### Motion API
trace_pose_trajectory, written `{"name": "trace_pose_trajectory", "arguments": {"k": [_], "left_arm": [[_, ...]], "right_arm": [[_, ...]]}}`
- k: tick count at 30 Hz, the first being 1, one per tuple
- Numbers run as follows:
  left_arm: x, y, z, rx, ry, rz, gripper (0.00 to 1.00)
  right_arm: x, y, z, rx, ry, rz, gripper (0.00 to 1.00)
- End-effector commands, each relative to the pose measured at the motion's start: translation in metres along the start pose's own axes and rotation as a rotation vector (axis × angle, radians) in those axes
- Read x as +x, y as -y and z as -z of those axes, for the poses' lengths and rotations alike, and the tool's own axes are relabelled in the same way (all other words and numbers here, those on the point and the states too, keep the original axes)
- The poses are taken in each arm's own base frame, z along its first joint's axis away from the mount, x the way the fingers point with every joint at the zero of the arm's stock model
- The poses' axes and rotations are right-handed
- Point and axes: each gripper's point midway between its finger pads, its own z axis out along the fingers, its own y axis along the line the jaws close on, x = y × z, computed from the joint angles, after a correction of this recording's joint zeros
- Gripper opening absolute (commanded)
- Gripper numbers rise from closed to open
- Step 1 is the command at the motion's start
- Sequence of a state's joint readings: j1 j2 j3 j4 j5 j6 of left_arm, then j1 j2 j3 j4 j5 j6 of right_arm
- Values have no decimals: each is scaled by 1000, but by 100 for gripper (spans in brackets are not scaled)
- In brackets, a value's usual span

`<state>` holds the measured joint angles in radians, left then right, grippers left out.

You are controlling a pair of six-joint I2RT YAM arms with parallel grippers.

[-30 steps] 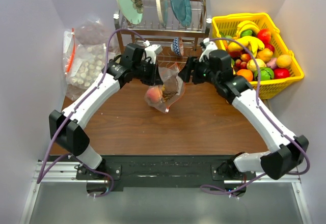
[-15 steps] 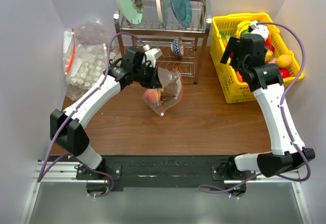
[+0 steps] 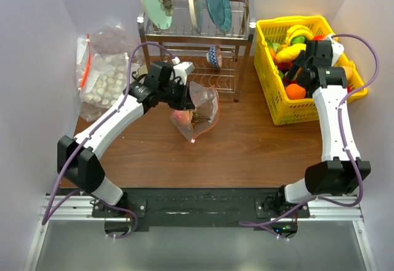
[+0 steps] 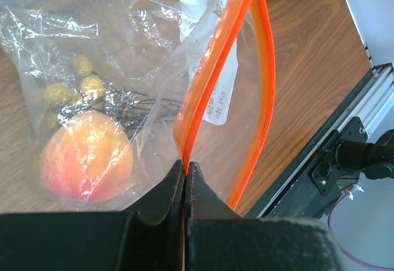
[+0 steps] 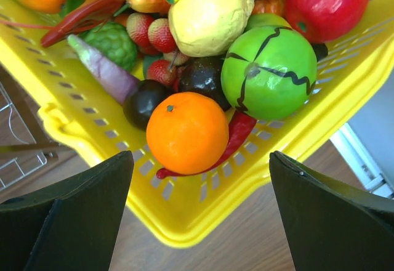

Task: Place the food in the zip-top bag and seal the zipper
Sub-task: Pick up the fake fruit from the bin.

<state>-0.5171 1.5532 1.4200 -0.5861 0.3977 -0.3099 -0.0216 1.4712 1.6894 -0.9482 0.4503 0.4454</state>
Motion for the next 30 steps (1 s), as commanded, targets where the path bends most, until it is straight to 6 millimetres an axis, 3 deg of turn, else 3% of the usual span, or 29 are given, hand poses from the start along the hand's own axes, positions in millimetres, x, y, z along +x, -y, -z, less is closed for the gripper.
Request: {"name": "trace_pose_trajectory", "arguments": {"k": [1,13,16,17,20,30], "left_arm": [[-15,12,14,50,77,-49,0],[-7,12,13,60,74,-42,0],[-7,12,14,57,73,-43,0],[-7,11,14,54,74,-43,0],[-7,11,14,51,75,-43,0],[-9,7,14,30,74,-50,0]], "right_arm": [[-3,-9,-10,-58,-41,-119,95],[41,-26,-45,-98,-221,-192,96],[47,-24,-52,-77,-240,-192,92],[47,-23,-53,-68,-237,-189,86],[38,-22,-48,-84,-201,-198,72],[-13,-23,-1,-195,-23,-195,64]]}}
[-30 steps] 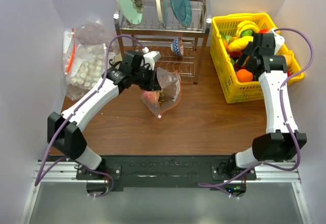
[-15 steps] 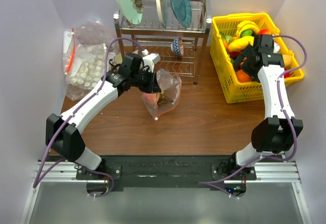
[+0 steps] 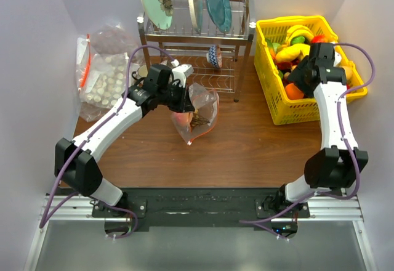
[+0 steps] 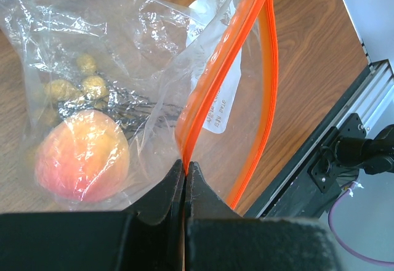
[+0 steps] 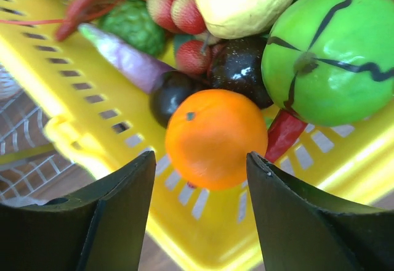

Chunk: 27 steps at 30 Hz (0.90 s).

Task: Place the food in the zip-top bag and seal the zipper
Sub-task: Pick up the fake fruit from the bin.

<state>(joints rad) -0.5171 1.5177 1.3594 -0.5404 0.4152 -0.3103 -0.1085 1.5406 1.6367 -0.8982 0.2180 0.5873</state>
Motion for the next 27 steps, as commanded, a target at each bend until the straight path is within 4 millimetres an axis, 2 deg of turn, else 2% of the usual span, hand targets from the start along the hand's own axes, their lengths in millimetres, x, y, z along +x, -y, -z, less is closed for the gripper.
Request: {"name": "trace_pose_trajectory", "arguments": {"k": [1,3,6,7,9,13,17,21,25,26,27], "left_arm": [[-17,5,12,6,59,-45,0],[-18,5,12,3,60,-46,0],[-19,5,12,1,60,-48,0],[-20,5,11,2,61,-48,0],[-20,5,11,4,62,-49,0],[-20,4,9,2,57,-48,0],[-19,4,10,-2,52,-50,0],[-19,2,12,-12,56,-52,0],[-16,1,11,-15,51,-50,0],[-15,1,12,-16,50,-49,0],[-15,1,12,-17,50,-50,0]], "right_arm": [[-35,-15,45,-115,141,-3,64],[-43,-21,58,-163,178,14,62],[-45,-19,61,-161,186,44,77],[-47,-15,61,-132,188,45,89],[-41,-3,50,-60,159,49,92],[-30,3,31,-12,132,26,91],[-24,2,12,0,118,-7,88],[-1,-1,-19,15,19,-8,88],[18,2,-37,43,-54,-17,91],[20,2,-39,43,-61,-16,91],[23,2,-40,41,-70,-17,85]]}}
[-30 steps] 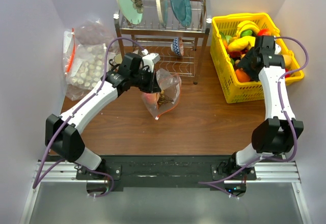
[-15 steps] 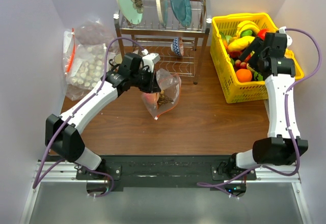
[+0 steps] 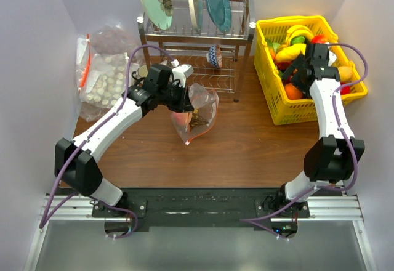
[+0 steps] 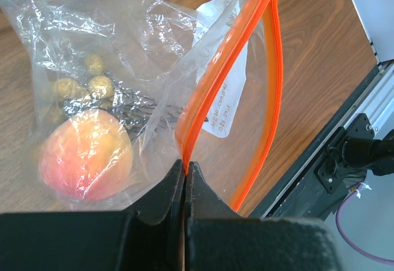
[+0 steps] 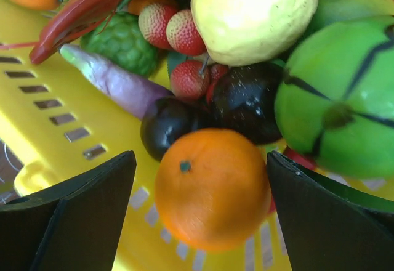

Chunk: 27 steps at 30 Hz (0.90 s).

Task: Place the food in the zip-top bag and seal the zipper
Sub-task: Pick up the fake fruit from the bin.

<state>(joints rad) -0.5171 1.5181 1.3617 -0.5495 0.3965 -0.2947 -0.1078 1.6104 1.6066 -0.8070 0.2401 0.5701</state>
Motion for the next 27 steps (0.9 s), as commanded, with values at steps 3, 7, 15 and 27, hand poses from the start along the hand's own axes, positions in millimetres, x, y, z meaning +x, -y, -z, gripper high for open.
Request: {"name": "trace_pose_trajectory", "arguments": {"k": [3,7,15,27], "left_arm": [[-16,3,12,-9,54,-41,0],[-16,2,13,-13,55,-42,0],[-20,3,11,-9,57,-41,0],[-24,4,9,-3,55,-35,0]], "right_arm": [[14,5,1,13,-37,-45,62],[-9,-1,26,-51,58,-47,49],[-44,-15,90,-197,188,-12,49],[11,-106,151,-826,-84,91,43]]}}
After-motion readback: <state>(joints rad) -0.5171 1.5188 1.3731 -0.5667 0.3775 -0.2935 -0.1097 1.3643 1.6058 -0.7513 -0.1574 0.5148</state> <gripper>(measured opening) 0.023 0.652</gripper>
